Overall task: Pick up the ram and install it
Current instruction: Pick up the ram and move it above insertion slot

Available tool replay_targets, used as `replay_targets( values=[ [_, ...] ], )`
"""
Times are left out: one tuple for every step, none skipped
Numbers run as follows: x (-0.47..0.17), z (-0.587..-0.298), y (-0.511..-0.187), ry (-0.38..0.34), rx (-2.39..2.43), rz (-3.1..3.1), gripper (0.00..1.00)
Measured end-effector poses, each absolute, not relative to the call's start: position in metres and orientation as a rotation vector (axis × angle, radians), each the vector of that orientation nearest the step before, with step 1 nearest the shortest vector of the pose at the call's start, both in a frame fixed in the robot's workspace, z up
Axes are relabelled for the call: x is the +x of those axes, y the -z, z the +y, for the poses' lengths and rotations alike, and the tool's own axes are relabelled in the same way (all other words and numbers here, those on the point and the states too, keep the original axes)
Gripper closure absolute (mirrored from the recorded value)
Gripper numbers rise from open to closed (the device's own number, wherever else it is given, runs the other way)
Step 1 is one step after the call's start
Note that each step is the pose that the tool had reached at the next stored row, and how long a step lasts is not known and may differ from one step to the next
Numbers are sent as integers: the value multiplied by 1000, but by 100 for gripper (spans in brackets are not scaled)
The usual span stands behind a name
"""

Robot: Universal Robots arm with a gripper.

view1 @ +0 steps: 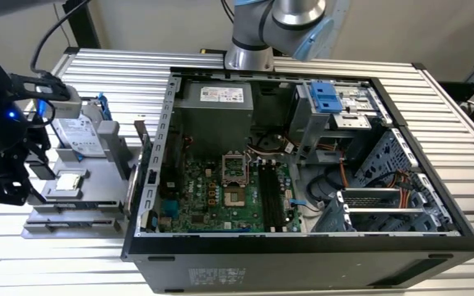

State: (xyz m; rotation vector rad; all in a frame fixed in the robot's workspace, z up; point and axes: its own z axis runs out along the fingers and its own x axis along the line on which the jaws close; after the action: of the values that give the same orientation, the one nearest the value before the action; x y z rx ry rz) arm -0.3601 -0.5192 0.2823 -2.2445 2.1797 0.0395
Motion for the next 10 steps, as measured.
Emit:
replay_targets(
  values=[
    [-360,-519,-281,-39,-2245,2180,0],
    [-360,-519,-279,-39,-2245,2180,0],
    [-360,-519,-278,-39,-2245,2180,0],
    [-360,-519,-276,-39,-2244,2180,0],
    [-360,-519,-275,-39,-2245,2180,0],
    [-360,-519,-273,-39,-2244,2180,0],
    [-360,-519,-272,-39,-2245,2180,0],
    [-360,-519,-270,-39,-2245,2180,0],
    [-360,-519,-269,-39,-2245,2180,0],
    [-360,-519,-267,-39,-2245,2180,0]
  ],
)
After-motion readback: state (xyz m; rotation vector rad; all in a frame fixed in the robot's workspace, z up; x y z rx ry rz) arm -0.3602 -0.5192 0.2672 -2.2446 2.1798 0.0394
